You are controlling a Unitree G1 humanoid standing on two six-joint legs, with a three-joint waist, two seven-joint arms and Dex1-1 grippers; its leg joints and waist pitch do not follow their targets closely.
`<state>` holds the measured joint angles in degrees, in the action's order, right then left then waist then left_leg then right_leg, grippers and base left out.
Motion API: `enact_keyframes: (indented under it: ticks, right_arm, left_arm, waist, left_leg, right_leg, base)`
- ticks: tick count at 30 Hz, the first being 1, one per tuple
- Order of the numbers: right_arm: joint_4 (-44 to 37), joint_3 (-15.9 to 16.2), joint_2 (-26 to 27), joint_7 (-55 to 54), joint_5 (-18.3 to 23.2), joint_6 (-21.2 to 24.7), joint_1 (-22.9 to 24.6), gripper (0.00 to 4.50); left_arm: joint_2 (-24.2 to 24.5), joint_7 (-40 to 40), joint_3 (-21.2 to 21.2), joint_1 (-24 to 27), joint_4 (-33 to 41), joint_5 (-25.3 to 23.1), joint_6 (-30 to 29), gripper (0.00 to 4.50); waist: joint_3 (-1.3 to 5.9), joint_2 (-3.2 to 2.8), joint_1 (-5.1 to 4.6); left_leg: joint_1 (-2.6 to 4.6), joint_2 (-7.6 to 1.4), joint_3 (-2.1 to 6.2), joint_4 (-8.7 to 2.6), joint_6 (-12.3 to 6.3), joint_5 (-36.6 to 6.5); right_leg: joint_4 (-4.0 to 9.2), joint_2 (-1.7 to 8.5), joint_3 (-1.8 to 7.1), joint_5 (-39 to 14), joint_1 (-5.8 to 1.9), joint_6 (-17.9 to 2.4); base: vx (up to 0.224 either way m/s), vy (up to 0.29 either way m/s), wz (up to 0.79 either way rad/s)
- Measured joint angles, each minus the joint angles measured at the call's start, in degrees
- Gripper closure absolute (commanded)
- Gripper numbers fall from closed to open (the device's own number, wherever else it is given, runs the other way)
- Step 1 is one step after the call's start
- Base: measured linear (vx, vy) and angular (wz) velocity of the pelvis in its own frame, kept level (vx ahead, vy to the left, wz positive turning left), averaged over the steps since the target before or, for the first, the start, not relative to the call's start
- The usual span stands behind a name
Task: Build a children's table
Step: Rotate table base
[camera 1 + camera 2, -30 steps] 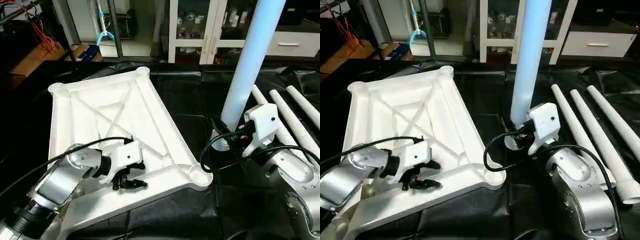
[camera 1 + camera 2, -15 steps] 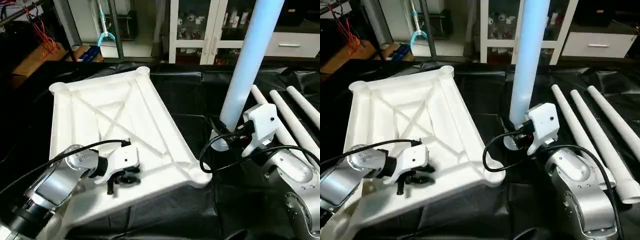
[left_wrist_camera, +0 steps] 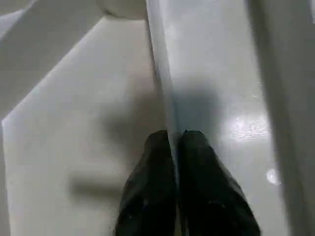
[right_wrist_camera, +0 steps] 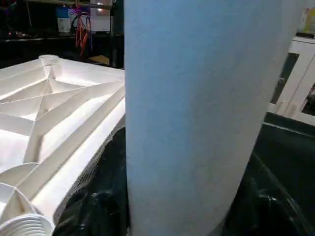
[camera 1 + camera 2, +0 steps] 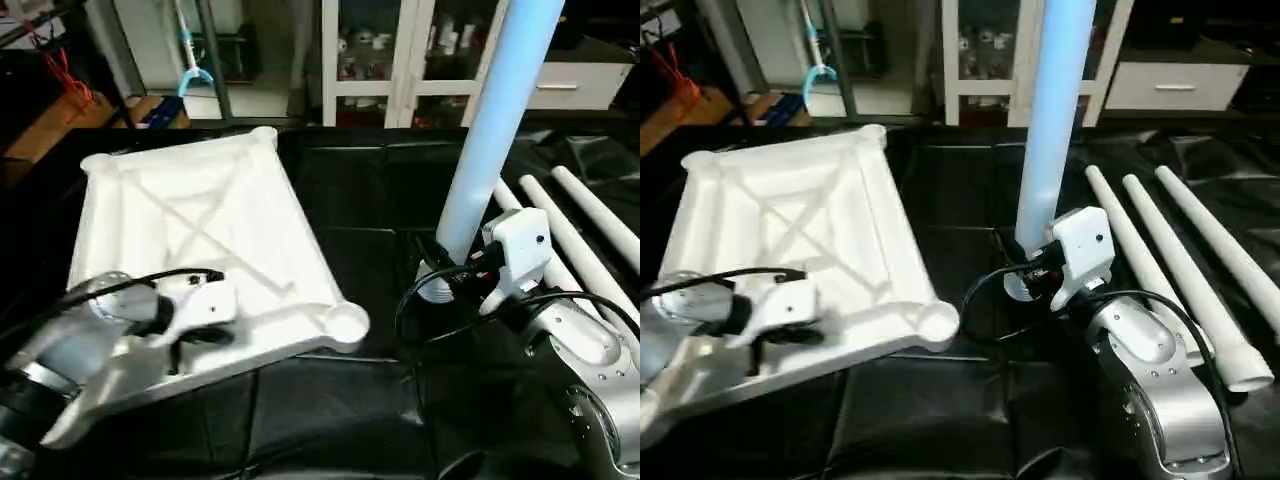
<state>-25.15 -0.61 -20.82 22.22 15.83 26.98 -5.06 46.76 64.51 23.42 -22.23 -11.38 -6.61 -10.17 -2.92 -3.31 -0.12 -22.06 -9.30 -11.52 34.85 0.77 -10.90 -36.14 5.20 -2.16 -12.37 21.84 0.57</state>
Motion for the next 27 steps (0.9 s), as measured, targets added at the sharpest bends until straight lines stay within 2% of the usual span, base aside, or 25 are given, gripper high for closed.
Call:
enact_keyframes:
  ticks: [2,13,14,18,22,27]
  right_arm:
    - [0.0,0.0,0.0,-0.04,0.0,0.0,0.0,2.64]
    - [0.01,0.0,0.0,-0.41,0.02,0.0,-0.2,2.64]
    - [0.02,0.0,0.0,-0.39,0.03,0.0,-0.2,2.64]
    - [0.08,-0.01,0.0,-0.4,0.04,0.0,-0.27,2.64]
    - [0.33,-0.02,0.25,-0.43,0.06,-0.01,-1.58,2.64]
    - [0.56,-0.15,0.86,-0.46,0.39,-0.05,-1.86,2.64]
  left_arm:
    - [0.67,0.21,-0.37,0.01,-0.75,0.0,0.0,4.42]
    - [2.63,2.82,-2.01,2.62,1.59,1.18,-0.4,4.42]
    - [2.51,2.88,-2.23,2.65,1.65,1.61,-0.96,4.05]
    - [0.29,3.0,-3.79,2.66,2.55,4.06,-3.77,3.92]
    - [-2.47,2.47,-5.53,2.7,5.45,7.13,-5.95,3.56]
    - [-1.23,2.71,-7.74,4.39,9.53,9.7,-7.56,3.1]
  waist:
    - [0.01,-0.02,0.03]
    - [0.06,0.1,0.08]
    - [0.05,0.12,0.17]
    - [0.02,0.18,0.44]
    - [0.01,0.33,0.53]
    - [0.04,0.56,0.17]
  left_leg:
    - [0.02,0.0,0.0,-0.05,0.0,0.0]
    - [0.03,0.01,-0.01,-0.07,0.0,0.0]
    - [0.02,0.01,-0.02,-0.07,0.0,0.0]
    - [0.01,0.01,-0.03,-0.06,0.0,0.0]
    - [0.0,0.02,-0.04,-0.05,0.0,0.0]
    - [0.01,0.0,-0.04,-0.08,0.0,0.0]
  right_leg:
    - [0.0,0.0,-0.01,0.0,0.01,0.0]
    - [0.07,-0.01,0.02,-0.02,0.01,0.01]
    - [0.07,-0.01,0.02,-0.02,0.02,0.01]
    - [0.08,0.0,0.02,-0.02,0.01,0.01]
    - [0.08,0.01,0.03,-0.02,0.01,0.0]
    - [0.07,-0.02,0.02,-0.02,0.04,0.01]
  base:
    - [0.0,0.0,0.0]
    - [0.0,0.0,0.0]
    - [0.0,0.0,0.0]
    - [0.0,0.0,0.0]
    - [0.0,0.0,0.0]
    - [0.0,0.0,0.0]
